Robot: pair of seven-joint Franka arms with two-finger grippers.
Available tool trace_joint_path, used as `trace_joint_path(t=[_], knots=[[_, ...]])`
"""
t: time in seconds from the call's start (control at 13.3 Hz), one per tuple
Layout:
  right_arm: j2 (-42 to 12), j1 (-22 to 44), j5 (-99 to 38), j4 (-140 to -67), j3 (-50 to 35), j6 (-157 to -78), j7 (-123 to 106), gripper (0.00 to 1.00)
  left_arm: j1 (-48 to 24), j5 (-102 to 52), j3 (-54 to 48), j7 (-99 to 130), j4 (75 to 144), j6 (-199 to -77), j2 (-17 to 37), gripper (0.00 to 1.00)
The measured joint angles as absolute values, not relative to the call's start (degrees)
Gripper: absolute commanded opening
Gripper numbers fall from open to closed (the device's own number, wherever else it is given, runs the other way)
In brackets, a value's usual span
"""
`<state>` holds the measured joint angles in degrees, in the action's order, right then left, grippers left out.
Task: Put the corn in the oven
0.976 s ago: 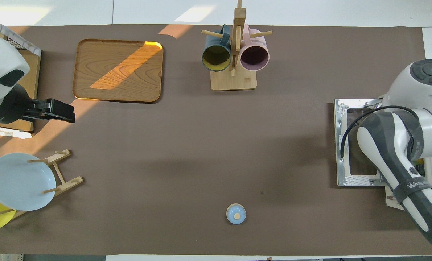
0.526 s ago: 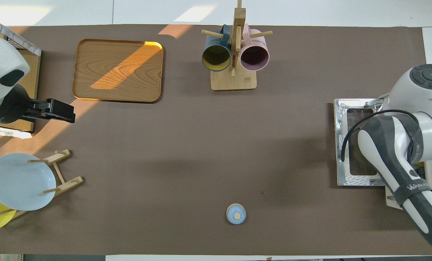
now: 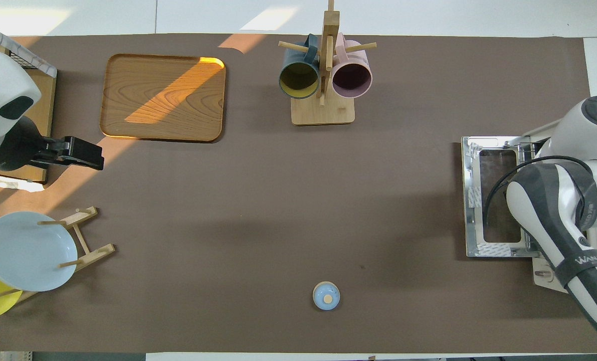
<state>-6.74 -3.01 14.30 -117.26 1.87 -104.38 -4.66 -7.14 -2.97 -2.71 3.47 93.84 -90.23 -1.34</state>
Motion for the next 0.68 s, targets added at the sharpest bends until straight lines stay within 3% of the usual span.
trace_joint_path(t=[0.53,0.6,0.68], knots=[[-6.73,-1.64,12.47,-115.71,1.23,-104.49,-4.61,0.26,-7.14,-2.97,-2.71,3.47,93.84,-90.23,-1.34,1.0],[-6.74,-0.54,12.25,-114.78,1.2,-103.94,-4.08,0.25,-7.14,-2.97,-2.71,3.47,93.84,-90.23,-1.34,1.0],[-6.77,0.74,12.13,-113.78,1.15,-103.29,-2.99,0.17,-7.14,-2.97,-2.71,3.47,93.84,-90.23,-1.34,1.0]])
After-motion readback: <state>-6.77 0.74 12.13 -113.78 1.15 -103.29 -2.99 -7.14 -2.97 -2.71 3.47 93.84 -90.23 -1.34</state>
